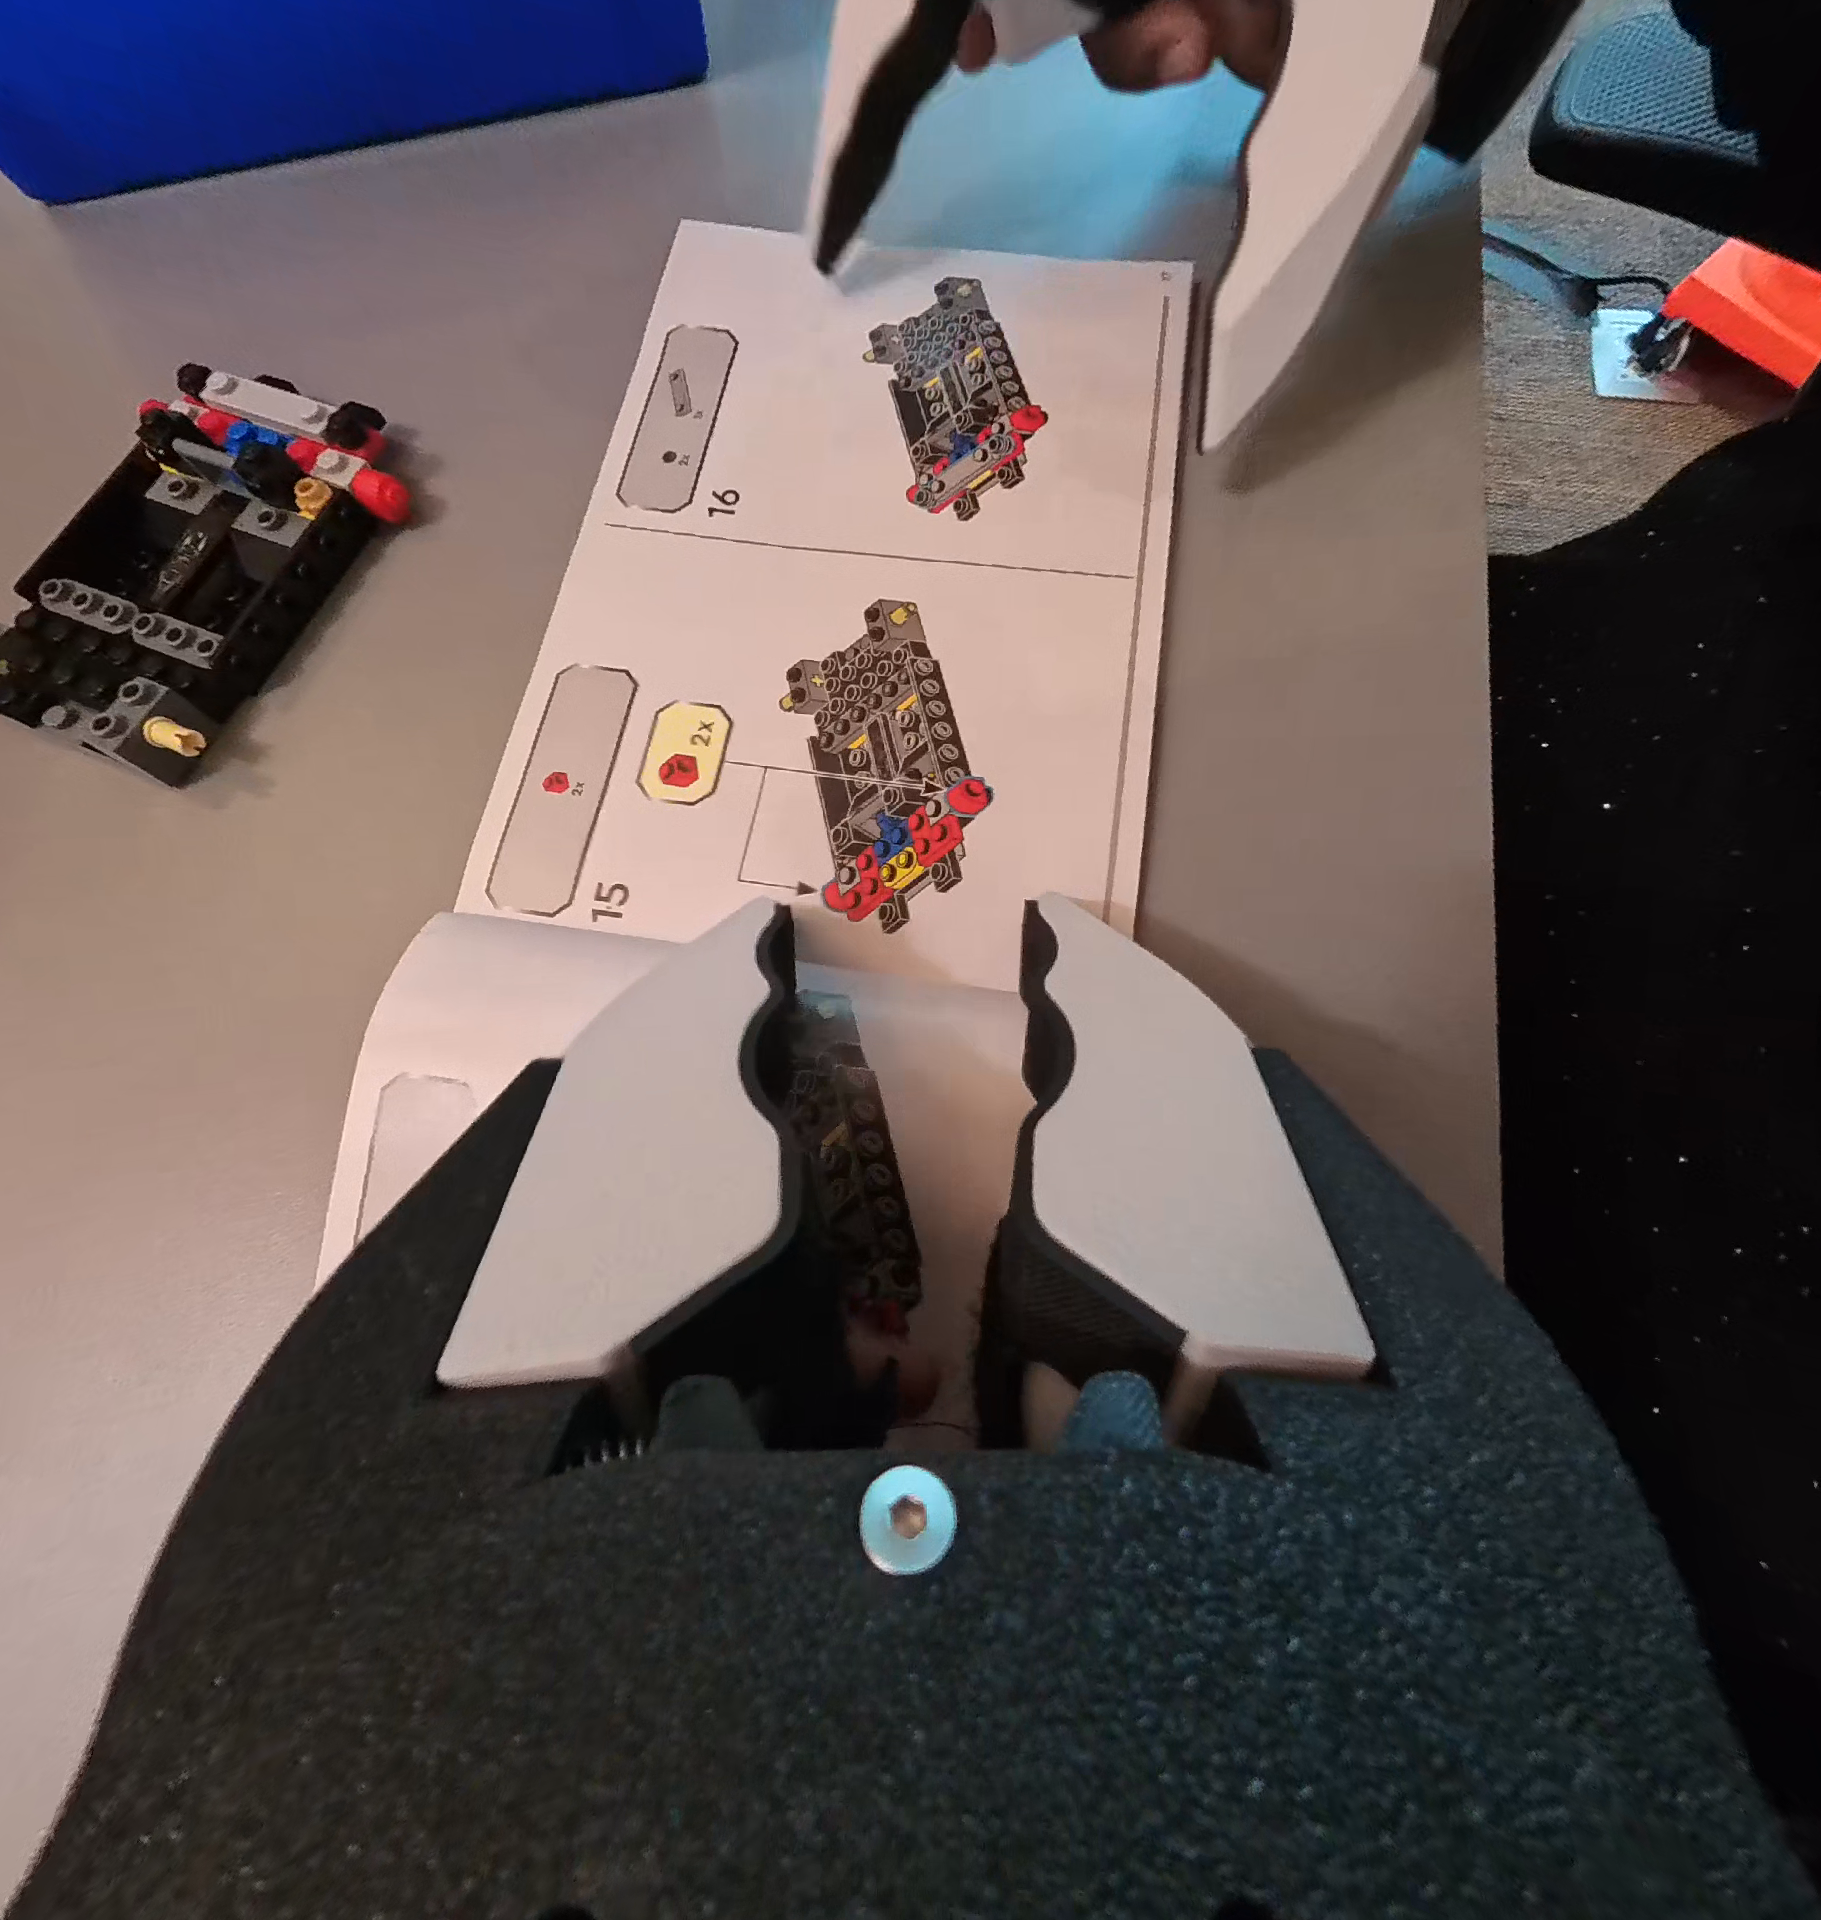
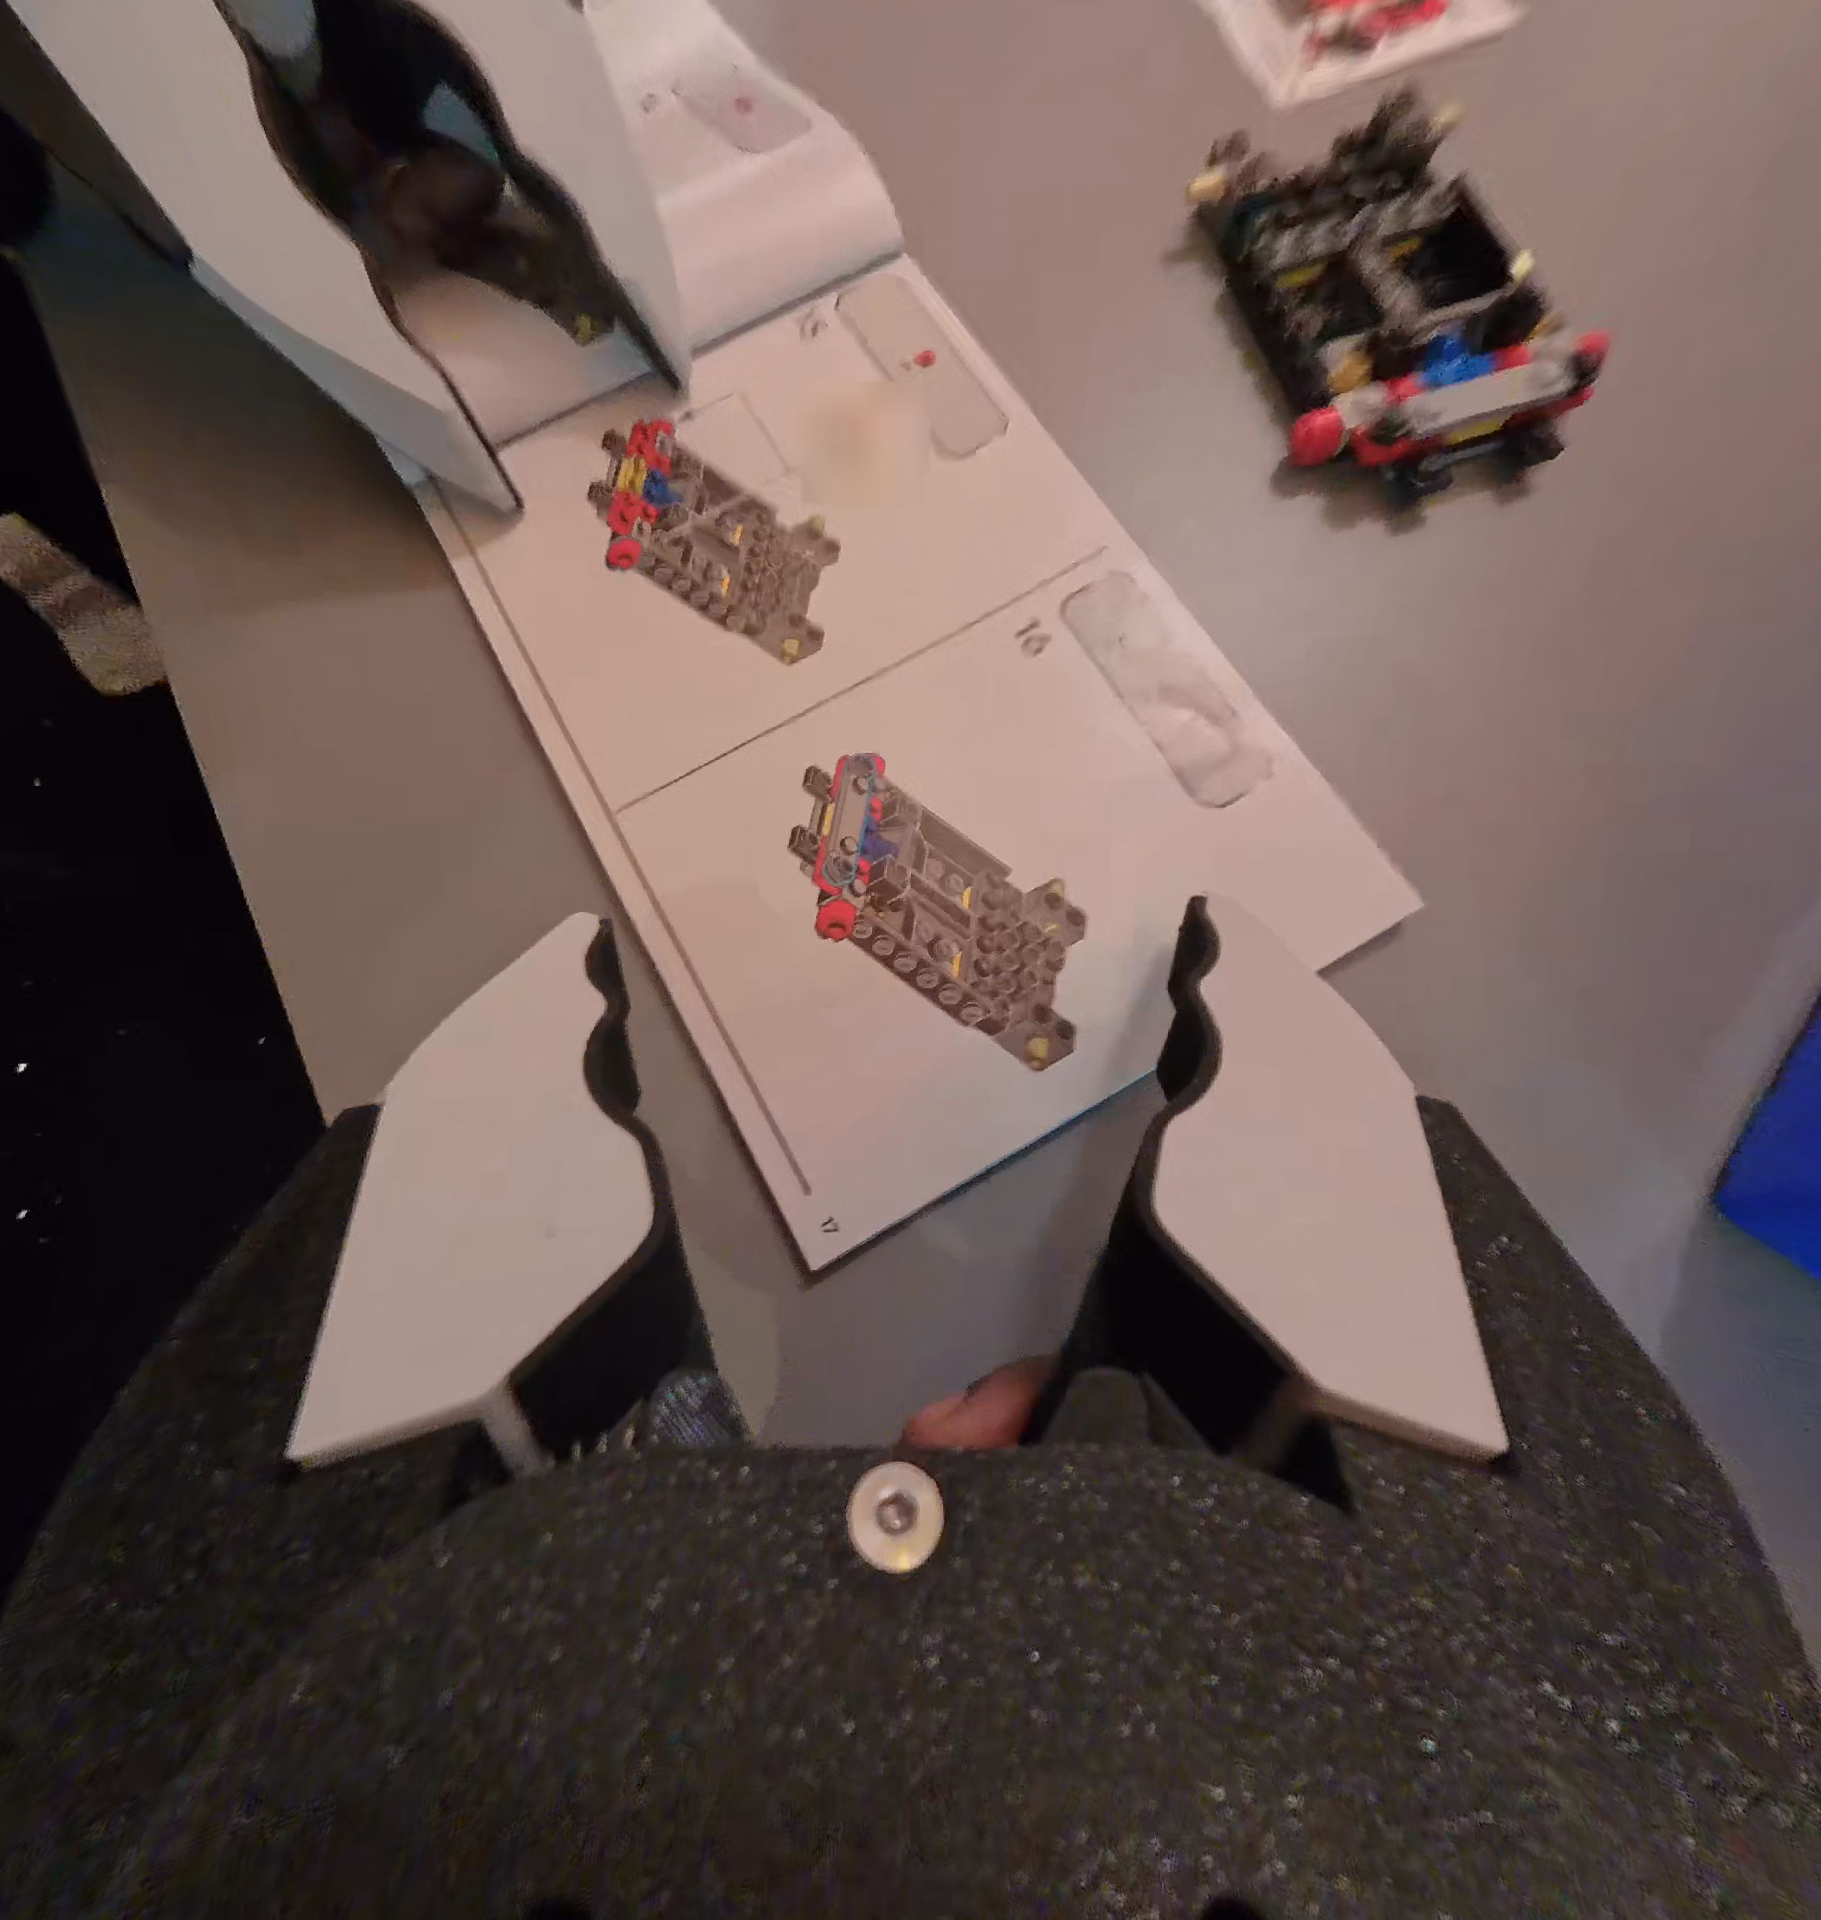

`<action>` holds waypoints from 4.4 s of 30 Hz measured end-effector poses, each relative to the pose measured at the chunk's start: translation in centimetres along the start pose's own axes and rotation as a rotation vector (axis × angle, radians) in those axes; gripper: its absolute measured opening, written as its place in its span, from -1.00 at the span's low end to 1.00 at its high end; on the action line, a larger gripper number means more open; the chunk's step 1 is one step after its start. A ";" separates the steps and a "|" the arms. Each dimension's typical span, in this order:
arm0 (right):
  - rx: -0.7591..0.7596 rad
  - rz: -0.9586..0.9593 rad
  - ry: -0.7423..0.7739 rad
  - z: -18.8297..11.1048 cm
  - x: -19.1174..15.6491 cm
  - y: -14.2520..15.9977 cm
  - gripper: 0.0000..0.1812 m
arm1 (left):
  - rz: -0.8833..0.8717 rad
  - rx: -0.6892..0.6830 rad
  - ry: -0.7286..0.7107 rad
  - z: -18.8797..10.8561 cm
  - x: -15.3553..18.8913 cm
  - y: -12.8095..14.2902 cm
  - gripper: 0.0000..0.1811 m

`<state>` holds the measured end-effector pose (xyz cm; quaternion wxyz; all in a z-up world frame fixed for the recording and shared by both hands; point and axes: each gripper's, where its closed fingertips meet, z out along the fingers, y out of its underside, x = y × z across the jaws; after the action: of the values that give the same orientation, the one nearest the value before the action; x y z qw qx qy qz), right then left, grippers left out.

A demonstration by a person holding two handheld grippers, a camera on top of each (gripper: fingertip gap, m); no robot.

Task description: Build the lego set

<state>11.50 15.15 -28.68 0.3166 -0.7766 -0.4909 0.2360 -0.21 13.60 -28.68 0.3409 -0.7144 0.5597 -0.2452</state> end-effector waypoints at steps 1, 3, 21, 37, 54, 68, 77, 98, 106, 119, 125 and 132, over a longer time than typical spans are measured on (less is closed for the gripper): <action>-0.033 -0.003 -0.015 0.3 -0.4 0.4 0.09 | -0.003 0.000 0.000 0.0 0.0 0.0 -0.54; -0.040 -0.026 -0.003 0.7 -0.8 0.3 0.13 | -0.009 -0.001 0.000 0.0 0.0 0.0 -0.54; 0.023 -0.062 -0.148 3.2 -6.1 -2.2 0.27 | -0.016 -0.002 0.004 0.1 0.0 0.0 -0.54; 0.086 0.034 -0.238 4.2 -7.7 -4.3 0.20 | 0.538 -0.027 -0.408 0.0 1.0 -4.4 -0.50; 0.431 -0.328 -0.097 -3.4 -5.2 -7.0 -0.49 | -0.170 0.344 -0.198 -2.7 -1.6 -4.5 -0.95; 0.466 -0.316 -0.179 -2.5 -6.2 -6.8 -0.87 | -0.230 0.379 -0.153 -2.9 -1.7 -4.5 -0.94; 0.452 -0.329 -0.218 -2.2 -7.0 -6.5 -0.87 | -0.254 0.390 -0.148 -3.0 -2.0 -4.5 -0.94; 0.391 -0.707 -0.109 -3.9 -7.7 -4.5 -1.00 | 0.081 0.190 -0.079 -1.2 1.1 -3.1 -0.40; 0.355 -0.770 0.002 -5.5 -5.8 -3.8 -1.00 | 0.293 0.312 -0.250 -2.7 1.5 -6.3 -0.32; 0.472 -0.642 0.091 -5.0 -8.0 -8.6 -1.00 | 0.664 0.080 -0.945 -4.6 -1.4 -9.9 -1.00; 0.212 -0.205 -0.159 0.3 -7.0 -5.8 -0.82 | 0.344 -0.078 -1.080 -11.3 -6.4 -2.7 -1.00; 0.020 -0.061 -0.223 5.7 -5.3 -4.6 -0.93 | 0.248 -0.398 -0.980 -12.5 -6.7 8.2 -0.99</action>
<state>2.66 13.25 -29.00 0.2746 -0.7270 -0.5442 0.3161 -16.23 16.27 -26.63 0.4464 -0.7246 0.4509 0.2691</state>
